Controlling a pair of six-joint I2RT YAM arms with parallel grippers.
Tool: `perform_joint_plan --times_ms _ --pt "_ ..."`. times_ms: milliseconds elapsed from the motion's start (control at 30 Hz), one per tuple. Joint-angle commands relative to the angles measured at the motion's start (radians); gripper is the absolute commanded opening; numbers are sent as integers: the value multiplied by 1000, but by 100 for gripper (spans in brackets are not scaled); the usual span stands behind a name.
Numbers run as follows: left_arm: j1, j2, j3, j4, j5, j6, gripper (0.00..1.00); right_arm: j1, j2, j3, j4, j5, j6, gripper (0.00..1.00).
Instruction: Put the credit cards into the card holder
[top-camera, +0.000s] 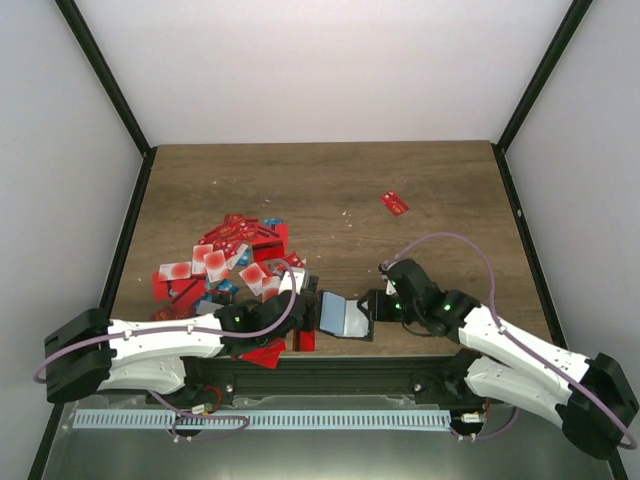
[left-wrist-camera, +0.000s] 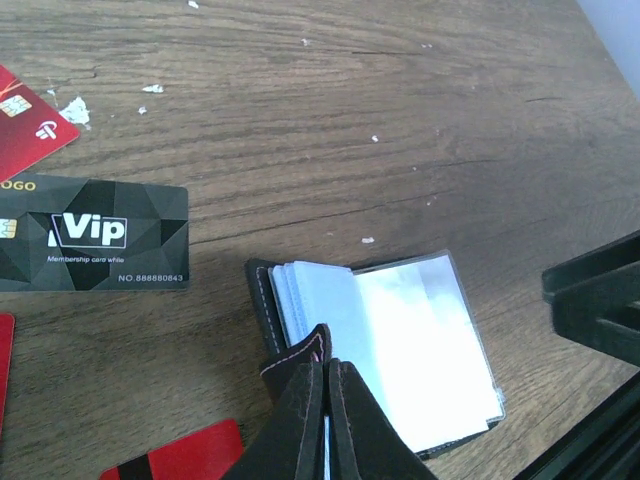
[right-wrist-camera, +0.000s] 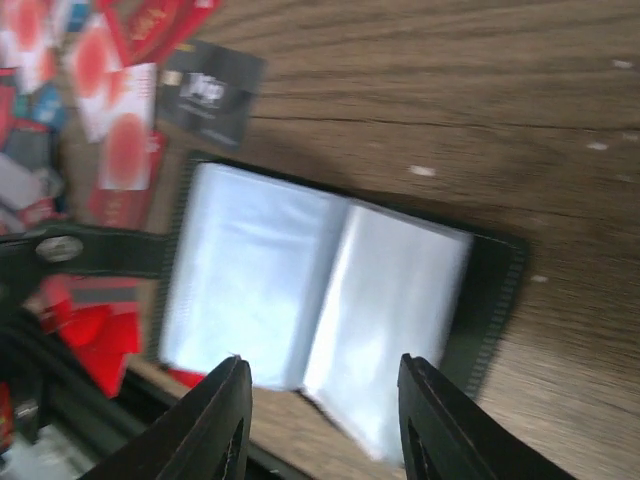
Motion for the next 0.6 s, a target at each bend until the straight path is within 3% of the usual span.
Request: perform_joint_plan --times_ms 0,300,567 --pt "5 32 -8 28 -13 -18 4 8 -28 8 111 -159 2 42" --pt "6 130 -29 91 10 -57 4 13 133 -51 280 -192 42 39" --pt "23 227 -7 198 69 -33 4 11 189 -17 242 -46 41 37"
